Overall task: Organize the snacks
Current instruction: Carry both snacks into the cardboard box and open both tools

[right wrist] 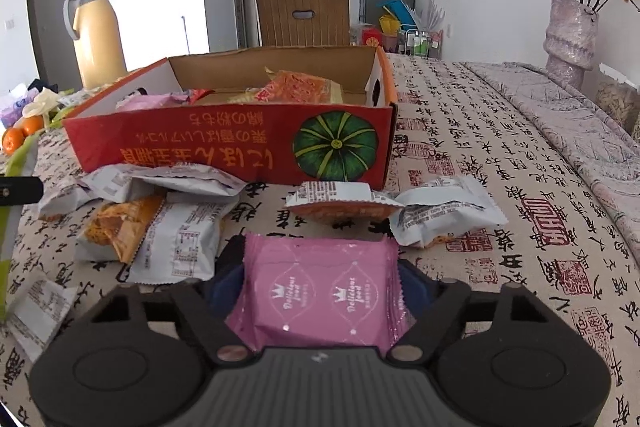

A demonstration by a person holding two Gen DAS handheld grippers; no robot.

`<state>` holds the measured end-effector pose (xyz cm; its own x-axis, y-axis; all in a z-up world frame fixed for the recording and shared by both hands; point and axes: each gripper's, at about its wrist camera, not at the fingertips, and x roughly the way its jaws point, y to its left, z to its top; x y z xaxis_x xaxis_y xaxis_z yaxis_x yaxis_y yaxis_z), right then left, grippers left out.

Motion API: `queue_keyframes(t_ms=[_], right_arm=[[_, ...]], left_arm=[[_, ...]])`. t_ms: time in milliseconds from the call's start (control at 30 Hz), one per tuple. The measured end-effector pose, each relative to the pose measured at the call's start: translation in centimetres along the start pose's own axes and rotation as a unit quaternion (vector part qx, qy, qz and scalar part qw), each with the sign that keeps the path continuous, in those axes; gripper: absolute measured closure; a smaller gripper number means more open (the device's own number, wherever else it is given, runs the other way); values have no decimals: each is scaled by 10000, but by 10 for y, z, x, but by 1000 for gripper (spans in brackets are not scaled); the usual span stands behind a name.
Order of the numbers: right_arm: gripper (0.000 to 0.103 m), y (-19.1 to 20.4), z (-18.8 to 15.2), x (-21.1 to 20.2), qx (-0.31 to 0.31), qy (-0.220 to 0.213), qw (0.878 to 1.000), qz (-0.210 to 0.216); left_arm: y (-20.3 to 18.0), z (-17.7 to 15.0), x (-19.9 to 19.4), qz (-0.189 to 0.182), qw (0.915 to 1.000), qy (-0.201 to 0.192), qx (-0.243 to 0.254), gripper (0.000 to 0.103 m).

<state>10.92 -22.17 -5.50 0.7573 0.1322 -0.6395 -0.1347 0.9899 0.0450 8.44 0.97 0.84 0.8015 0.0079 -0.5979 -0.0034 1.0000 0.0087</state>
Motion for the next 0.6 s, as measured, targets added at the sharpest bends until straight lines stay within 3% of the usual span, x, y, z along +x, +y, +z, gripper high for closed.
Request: queue_keyframes(t_ms=[100,600], right_arm=[[33,2,-2,-6,-77,-80,9999,24],[35,17,0,-44,-220,-519,9983,134]], left_arm=[[1,0,-1,-5,10000,-16,-4,62],[0,6,-23,-39,9995,-299,36,62]])
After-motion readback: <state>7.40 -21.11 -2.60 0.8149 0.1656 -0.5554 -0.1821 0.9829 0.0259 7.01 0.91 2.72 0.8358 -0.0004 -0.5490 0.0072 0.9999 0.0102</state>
